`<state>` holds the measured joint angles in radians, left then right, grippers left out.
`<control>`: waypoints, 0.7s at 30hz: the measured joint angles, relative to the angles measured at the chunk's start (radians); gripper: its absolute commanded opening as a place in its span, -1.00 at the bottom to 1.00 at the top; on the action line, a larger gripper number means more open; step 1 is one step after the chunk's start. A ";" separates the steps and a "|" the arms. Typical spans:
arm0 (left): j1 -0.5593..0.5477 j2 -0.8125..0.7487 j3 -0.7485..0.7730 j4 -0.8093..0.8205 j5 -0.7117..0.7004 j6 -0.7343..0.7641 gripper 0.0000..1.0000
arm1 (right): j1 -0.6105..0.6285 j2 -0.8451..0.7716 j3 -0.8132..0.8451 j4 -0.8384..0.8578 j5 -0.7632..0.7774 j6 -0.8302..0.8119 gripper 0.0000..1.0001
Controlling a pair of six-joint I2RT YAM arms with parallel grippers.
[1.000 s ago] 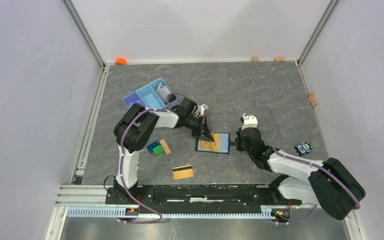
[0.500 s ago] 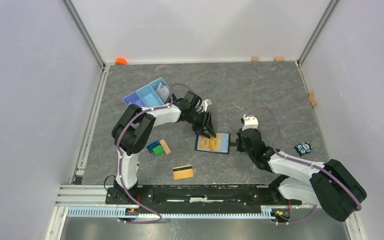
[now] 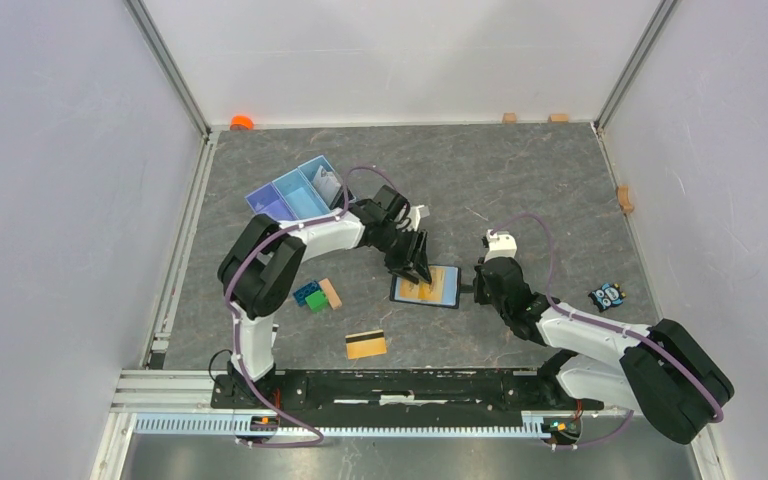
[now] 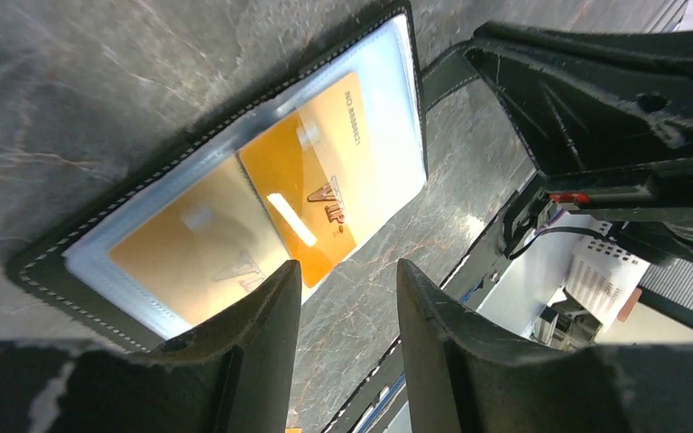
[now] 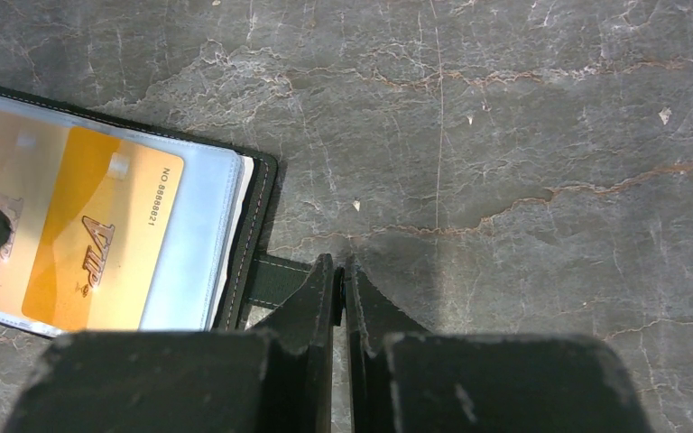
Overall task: Put the credit cards into the card holder
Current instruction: Insert the credit card into the card holder.
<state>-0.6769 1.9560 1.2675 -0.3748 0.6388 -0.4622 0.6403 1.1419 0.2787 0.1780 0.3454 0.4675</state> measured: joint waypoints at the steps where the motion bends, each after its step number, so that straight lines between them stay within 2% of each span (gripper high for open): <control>1: -0.006 0.002 -0.003 -0.002 -0.003 0.000 0.01 | 0.000 0.000 0.000 0.000 0.000 0.000 -1.00; 21: -0.055 0.063 0.018 0.039 -0.026 -0.011 0.01 | 0.000 0.000 -0.006 0.005 -0.004 0.006 -1.00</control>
<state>-0.7322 2.0193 1.2850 -0.3359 0.6128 -0.4732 0.6403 1.1416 0.2729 0.1833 0.3416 0.4740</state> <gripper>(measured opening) 0.506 0.085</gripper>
